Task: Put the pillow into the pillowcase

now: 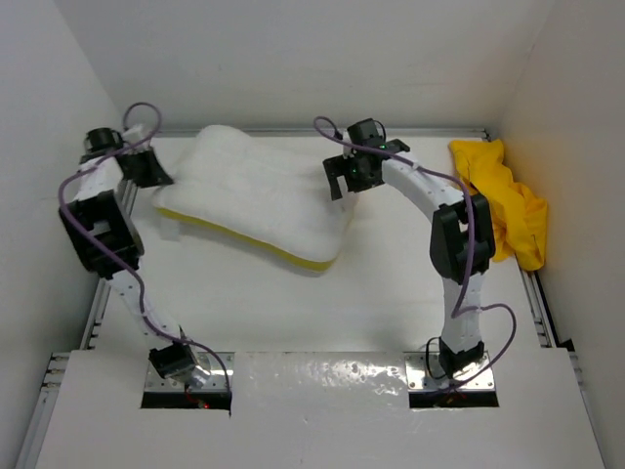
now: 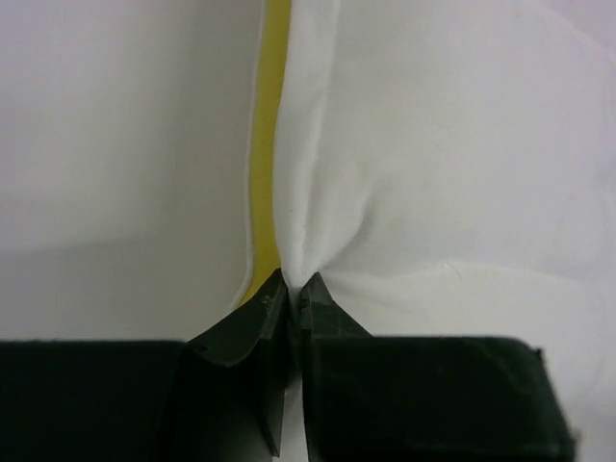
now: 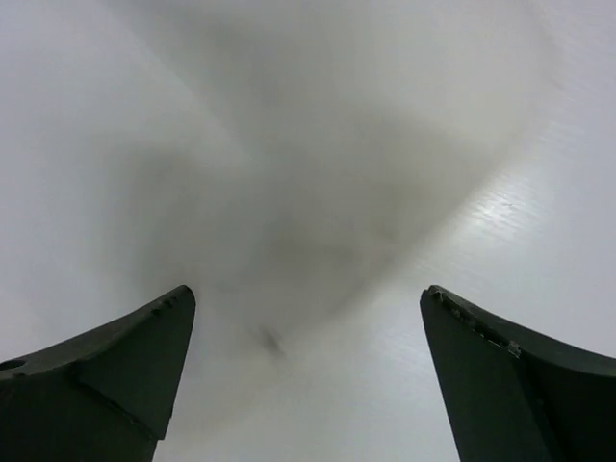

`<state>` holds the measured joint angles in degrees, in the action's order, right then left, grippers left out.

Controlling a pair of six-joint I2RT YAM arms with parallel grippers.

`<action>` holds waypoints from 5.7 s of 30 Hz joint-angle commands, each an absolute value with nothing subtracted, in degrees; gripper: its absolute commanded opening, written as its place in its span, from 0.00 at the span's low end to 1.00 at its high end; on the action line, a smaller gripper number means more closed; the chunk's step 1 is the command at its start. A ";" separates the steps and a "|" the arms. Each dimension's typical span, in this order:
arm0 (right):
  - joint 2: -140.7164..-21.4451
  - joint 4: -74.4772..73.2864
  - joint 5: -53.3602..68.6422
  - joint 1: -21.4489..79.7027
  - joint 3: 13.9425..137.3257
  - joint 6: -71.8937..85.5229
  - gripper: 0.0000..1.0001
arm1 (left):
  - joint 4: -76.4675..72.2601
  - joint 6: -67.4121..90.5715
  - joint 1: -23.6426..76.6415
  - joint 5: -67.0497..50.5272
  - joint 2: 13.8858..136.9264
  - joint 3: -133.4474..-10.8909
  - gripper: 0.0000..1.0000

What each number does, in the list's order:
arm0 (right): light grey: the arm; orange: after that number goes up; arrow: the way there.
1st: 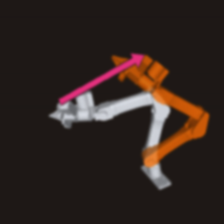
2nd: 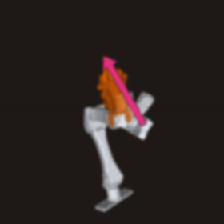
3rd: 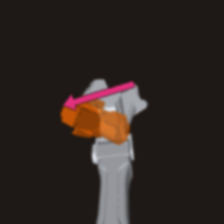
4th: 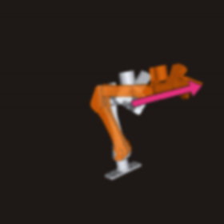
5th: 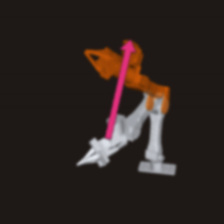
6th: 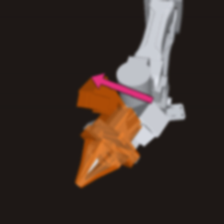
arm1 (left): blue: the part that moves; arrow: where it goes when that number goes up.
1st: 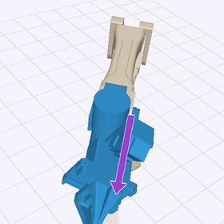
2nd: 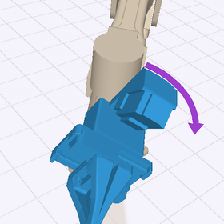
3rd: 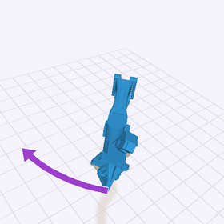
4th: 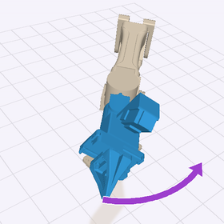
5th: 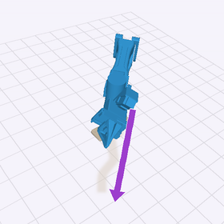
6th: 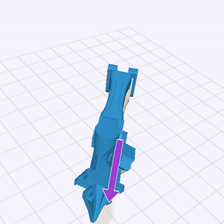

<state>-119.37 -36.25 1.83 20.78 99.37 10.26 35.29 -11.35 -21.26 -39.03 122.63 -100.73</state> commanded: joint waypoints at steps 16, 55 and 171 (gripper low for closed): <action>-135.78 -38.86 -42.80 -3.43 113.03 -1.83 0.72 | 34.81 -25.49 -25.14 -32.78 106.61 -93.58 1.00; -86.71 -26.94 -5.21 -0.54 78.28 15.58 0.01 | 60.90 -49.47 13.10 -38.50 121.90 -122.26 0.15; -131.17 -34.25 2.03 17.75 137.18 26.64 0.99 | 54.67 -56.95 6.95 -26.46 103.54 -89.39 0.19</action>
<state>-135.04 -28.21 1.39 18.00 144.55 24.43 54.19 -57.10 8.29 -24.60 106.91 -89.21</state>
